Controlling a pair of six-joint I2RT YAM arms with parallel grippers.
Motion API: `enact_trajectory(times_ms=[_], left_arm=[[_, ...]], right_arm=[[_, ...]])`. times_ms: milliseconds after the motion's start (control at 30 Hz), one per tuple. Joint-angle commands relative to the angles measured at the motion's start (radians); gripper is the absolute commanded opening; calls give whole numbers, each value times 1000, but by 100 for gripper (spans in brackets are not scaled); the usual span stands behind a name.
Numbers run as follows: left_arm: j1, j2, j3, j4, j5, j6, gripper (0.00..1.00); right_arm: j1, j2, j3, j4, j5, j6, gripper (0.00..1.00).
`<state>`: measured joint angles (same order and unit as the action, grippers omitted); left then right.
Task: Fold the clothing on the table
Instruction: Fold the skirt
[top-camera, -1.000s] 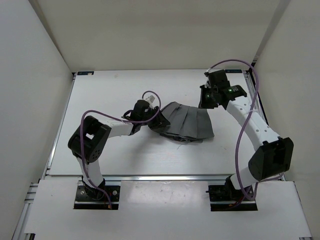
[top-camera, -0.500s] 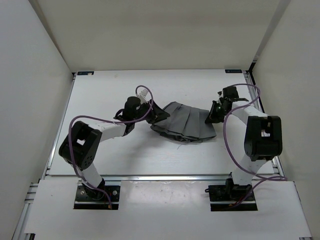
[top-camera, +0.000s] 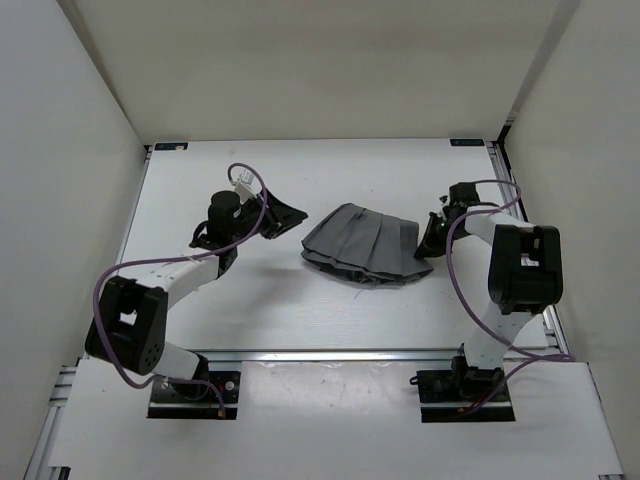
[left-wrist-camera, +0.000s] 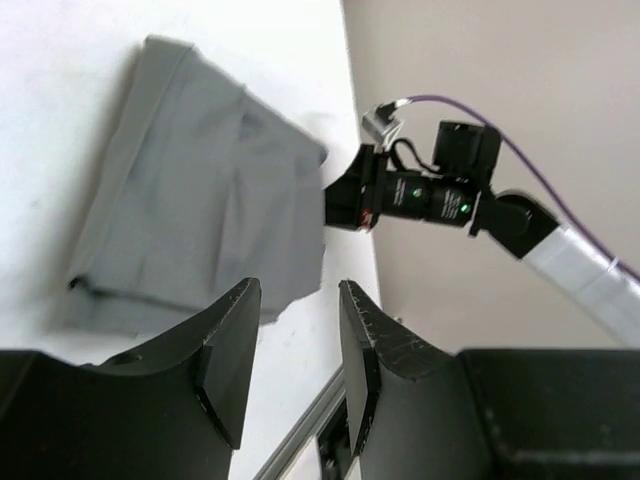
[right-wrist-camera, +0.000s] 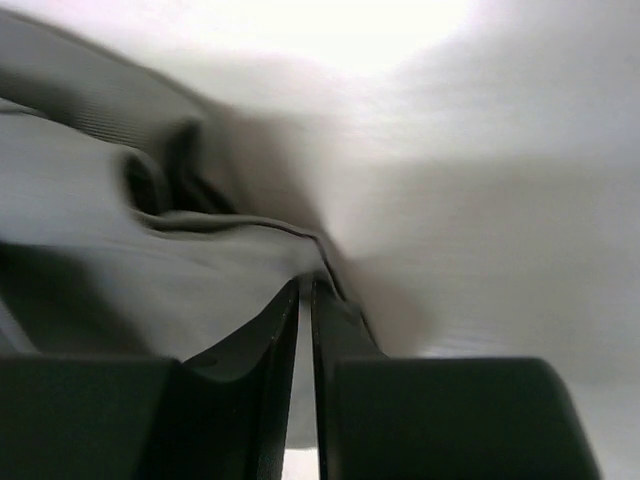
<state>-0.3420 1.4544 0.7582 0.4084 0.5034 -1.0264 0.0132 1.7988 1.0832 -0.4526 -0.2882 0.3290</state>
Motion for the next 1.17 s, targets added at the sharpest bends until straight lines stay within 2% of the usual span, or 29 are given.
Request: enact_trajectory(times_ms=[0, 200, 300, 433, 500, 533, 567, 600, 700, 967, 1133], left_arm=[[0, -75, -45, -103, -20, 97, 48], [43, -150, -149, -141, 12, 144, 46], [81, -210, -152, -195, 33, 216, 45], [109, -255, -141, -366, 6, 372, 47], [121, -278, -143, -462, 15, 448, 47], [127, -288, -131, -488, 11, 469, 48], [132, -287, -132, -550, 14, 500, 49], [139, -295, -113, -607, 18, 508, 48], [158, -354, -105, -689, 15, 535, 53], [144, -411, -120, -727, -22, 555, 49], [143, -434, -146, -727, -31, 558, 43]], right_arm=[[-37, 20, -26, -49, -3, -21, 15], [-39, -12, -49, -47, -107, -21, 14], [-21, -157, -35, -41, -166, -5, 17], [10, -408, -52, 20, -154, 30, 39], [-12, -499, -74, 19, -134, 36, 46], [-60, -516, -80, 19, -141, 38, 46], [-77, -544, -95, 8, -155, 35, 55], [-105, -573, -103, 3, -160, 35, 58], [-165, -622, -146, -26, -170, 10, 57], [-190, -627, -184, -47, -163, -1, 57], [-190, -602, -183, -61, -164, -4, 58]])
